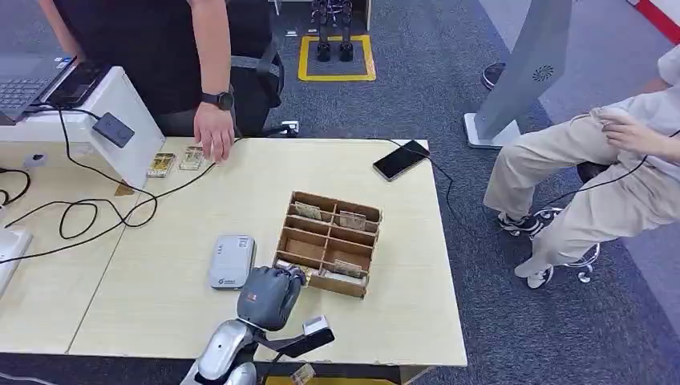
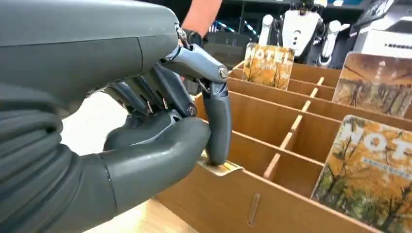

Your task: Pass the card to the sensor for recognition and then transmit it.

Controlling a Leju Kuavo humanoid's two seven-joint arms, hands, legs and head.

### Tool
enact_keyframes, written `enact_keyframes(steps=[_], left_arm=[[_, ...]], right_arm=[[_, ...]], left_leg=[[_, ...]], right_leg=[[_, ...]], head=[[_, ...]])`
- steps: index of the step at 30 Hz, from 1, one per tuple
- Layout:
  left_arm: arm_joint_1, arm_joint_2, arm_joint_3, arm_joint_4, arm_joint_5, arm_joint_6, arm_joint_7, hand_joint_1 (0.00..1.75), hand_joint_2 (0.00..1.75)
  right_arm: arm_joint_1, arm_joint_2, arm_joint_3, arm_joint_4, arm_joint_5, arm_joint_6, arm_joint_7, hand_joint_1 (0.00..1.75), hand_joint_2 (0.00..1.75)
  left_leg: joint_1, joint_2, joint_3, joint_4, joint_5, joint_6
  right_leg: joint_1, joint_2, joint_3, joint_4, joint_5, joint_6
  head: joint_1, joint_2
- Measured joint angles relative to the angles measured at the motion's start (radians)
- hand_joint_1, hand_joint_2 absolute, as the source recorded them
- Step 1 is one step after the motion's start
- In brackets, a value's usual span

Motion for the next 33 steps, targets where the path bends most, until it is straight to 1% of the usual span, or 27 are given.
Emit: enact_keyframes(steps=[1,2,3,4,5,8,11,14,16,19,24,29,33], left_arm=[[0.000,0.000,0.000,0.002,0.004,0.010,0.004,0.87,1.75],[0.002,0.001,0.000,0.003,0.009,0.020,0.006,0.75,1.75],[0.002,0.001,0.000,0.005,0.013,0.028,0.007,0.38,1.75],[0.002,0.001,0.000,0.006,0.015,0.032,0.007,0.09,1.75],[0.002,0.001,0.000,0.007,0.015,0.033,0.007,0.00,1.75],[0.009,0.001,0.000,0.011,0.015,0.062,0.015,0.00,1.75],[0.019,-0.001,0.001,0.010,0.037,0.124,0.015,0.00,1.75],[0.031,-0.010,0.011,0.007,0.084,0.207,-0.011,0.00,1.75],[0.040,-0.018,0.024,-0.004,0.111,0.233,-0.030,0.00,1.75],[0.052,-0.031,0.049,-0.026,0.139,0.241,-0.057,0.00,1.75],[0.068,-0.050,0.087,-0.045,0.150,0.242,-0.085,0.00,1.75],[0.083,-0.069,0.127,-0.060,0.143,0.242,-0.111,0.00,1.75],[0.086,-0.079,0.151,-0.069,0.123,0.242,-0.117,0.00,1.75]], right_arm=[[0.000,0.000,0.000,0.001,0.000,0.000,0.000,0.00,1.75],[0.000,0.000,0.000,0.002,0.000,0.000,0.000,0.00,1.75],[0.000,0.000,0.000,0.002,0.000,0.000,0.001,0.00,1.75],[0.000,0.000,0.000,0.002,0.000,0.000,0.001,0.00,1.75],[0.000,0.000,0.000,0.003,0.000,0.000,0.001,0.00,1.75],[0.000,0.000,0.000,0.003,-0.001,0.000,0.002,0.00,1.75],[0.000,0.000,0.000,0.003,-0.005,0.000,0.003,0.00,1.75],[0.000,0.000,0.000,0.003,-0.007,0.000,0.010,0.00,1.75],[0.000,0.000,0.000,0.003,-0.009,0.000,0.012,0.00,1.75],[0.000,0.000,0.000,0.003,-0.010,0.000,0.014,0.00,1.75],[0.000,0.000,0.000,0.003,-0.013,0.000,0.015,0.00,1.75],[0.000,0.000,0.000,0.002,-0.013,0.000,0.020,0.00,1.75],[0.000,0.000,0.000,0.002,-0.015,0.000,0.017,0.00,1.75]], left_leg=[[0.000,0.000,0.000,0.000,0.000,0.000],[0.000,0.000,0.000,0.000,0.000,0.000],[0.000,0.000,0.000,0.000,0.000,0.000],[0.000,0.000,0.000,0.000,0.000,0.000],[0.000,0.000,0.000,0.000,0.000,0.000],[0.000,0.000,0.000,0.000,0.000,0.000],[0.000,0.000,0.000,0.000,0.000,0.000],[0.000,0.000,-0.001,0.000,0.000,0.000],[0.000,0.000,-0.001,0.000,0.000,0.000],[0.000,0.000,-0.001,0.000,0.000,0.000],[0.000,0.000,-0.001,0.000,0.000,0.000],[0.000,0.000,-0.001,0.000,0.000,0.000],[0.000,0.000,-0.001,0.000,0.000,0.000]], right_leg=[[0.000,0.000,0.000,0.000,0.000,0.000],[0.000,0.000,0.000,0.000,0.000,0.000],[0.000,0.000,0.000,0.000,0.000,0.000],[0.000,0.000,0.000,0.000,0.000,0.000],[0.000,0.000,0.000,0.000,0.000,0.000],[0.000,0.000,0.000,0.000,0.000,0.000],[0.000,0.000,0.000,0.000,0.000,0.000],[0.000,0.000,-0.001,0.000,0.000,0.000],[0.000,0.000,-0.001,0.000,0.000,0.000],[0.000,0.000,-0.001,0.000,0.000,0.000],[0.000,0.000,-0.001,0.000,0.000,0.000],[0.000,0.000,-0.001,0.000,0.000,0.000],[0.000,0.000,-0.001,0.000,0.000,0.000]], head=[[0.000,0.000],[0.000,0.000],[0.000,0.000],[0.000,0.000],[0.000,0.000],[0.000,0.000],[0.000,0.000],[0.000,0.000],[0.000,0.000],[0.000,0.000],[0.000,0.000],[0.000,0.000],[0.000,0.000]])
